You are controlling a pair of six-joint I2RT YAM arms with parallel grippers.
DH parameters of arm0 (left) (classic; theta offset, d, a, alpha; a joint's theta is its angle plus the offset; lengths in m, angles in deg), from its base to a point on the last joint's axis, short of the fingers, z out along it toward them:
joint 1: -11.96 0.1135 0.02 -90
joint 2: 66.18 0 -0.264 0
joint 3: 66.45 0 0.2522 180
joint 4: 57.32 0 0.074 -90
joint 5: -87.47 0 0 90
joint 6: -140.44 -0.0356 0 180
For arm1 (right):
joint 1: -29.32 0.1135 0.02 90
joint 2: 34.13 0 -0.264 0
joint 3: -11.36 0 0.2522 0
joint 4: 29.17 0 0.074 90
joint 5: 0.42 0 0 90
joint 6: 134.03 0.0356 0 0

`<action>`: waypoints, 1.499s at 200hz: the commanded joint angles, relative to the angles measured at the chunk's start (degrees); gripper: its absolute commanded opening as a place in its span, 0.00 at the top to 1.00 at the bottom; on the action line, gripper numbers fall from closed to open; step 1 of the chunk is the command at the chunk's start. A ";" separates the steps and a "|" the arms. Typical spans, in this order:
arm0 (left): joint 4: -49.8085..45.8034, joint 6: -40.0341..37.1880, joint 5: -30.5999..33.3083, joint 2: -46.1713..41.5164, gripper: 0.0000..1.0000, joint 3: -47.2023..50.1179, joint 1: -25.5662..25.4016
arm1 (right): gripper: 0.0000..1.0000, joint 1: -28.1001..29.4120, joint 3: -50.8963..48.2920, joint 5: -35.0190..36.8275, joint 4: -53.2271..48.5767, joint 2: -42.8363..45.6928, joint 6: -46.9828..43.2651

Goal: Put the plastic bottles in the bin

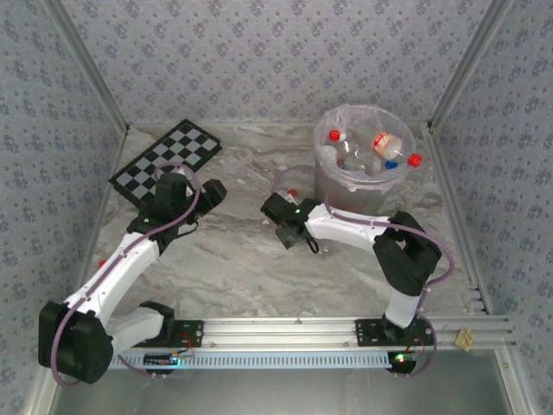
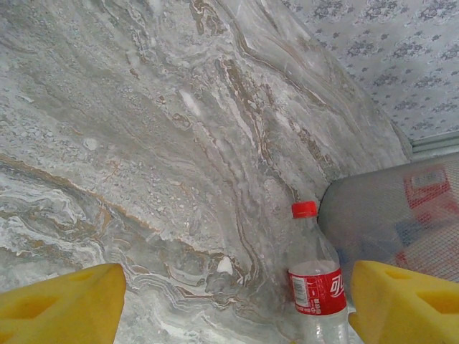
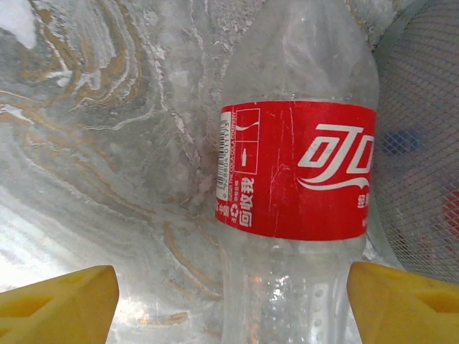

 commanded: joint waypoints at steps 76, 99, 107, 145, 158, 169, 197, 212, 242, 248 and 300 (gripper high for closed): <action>-3.11 -0.07 1.12 -3.44 0.18 2.30 1.54 | 0.34 -1.56 -0.46 2.79 6.57 -5.19 -0.18; -3.67 -0.30 1.21 -4.01 0.19 2.30 1.87 | 0.30 -2.00 -0.02 2.12 6.96 -6.05 -0.71; -3.90 -0.28 1.29 -4.13 0.19 2.22 2.01 | 0.32 -1.91 0.07 1.78 7.12 -5.63 -0.74; -4.27 -0.48 1.63 -4.59 0.19 2.13 2.32 | 0.49 -1.96 1.05 0.95 5.24 -0.16 -0.69; -4.68 -0.51 1.63 -4.50 0.19 1.80 2.71 | 0.47 -1.99 2.72 1.21 2.58 1.96 -1.05; -5.22 -0.81 1.45 -4.58 0.19 1.33 2.85 | 0.47 -1.65 5.03 1.07 -0.55 4.41 -1.47; -5.44 -1.13 1.82 -4.43 0.19 0.96 3.03 | 0.47 -0.98 13.08 -4.65 -5.78 12.52 -2.98; -4.35 -0.45 1.42 -4.02 0.19 1.48 3.03 | 0.49 -1.51 19.04 -6.20 -8.95 16.18 -4.45; -2.95 0.56 -0.19 -2.94 0.19 2.05 2.99 | 0.50 -5.19 30.08 -5.22 -14.42 20.39 -9.28; -3.05 0.46 -0.32 -2.92 0.19 1.88 3.03 | 0.50 -6.50 31.41 -4.67 -14.40 20.80 -10.72; -3.69 0.35 -0.73 -3.64 0.19 0.73 2.98 | 0.50 -25.41 41.15 -12.23 -17.48 15.74 -17.04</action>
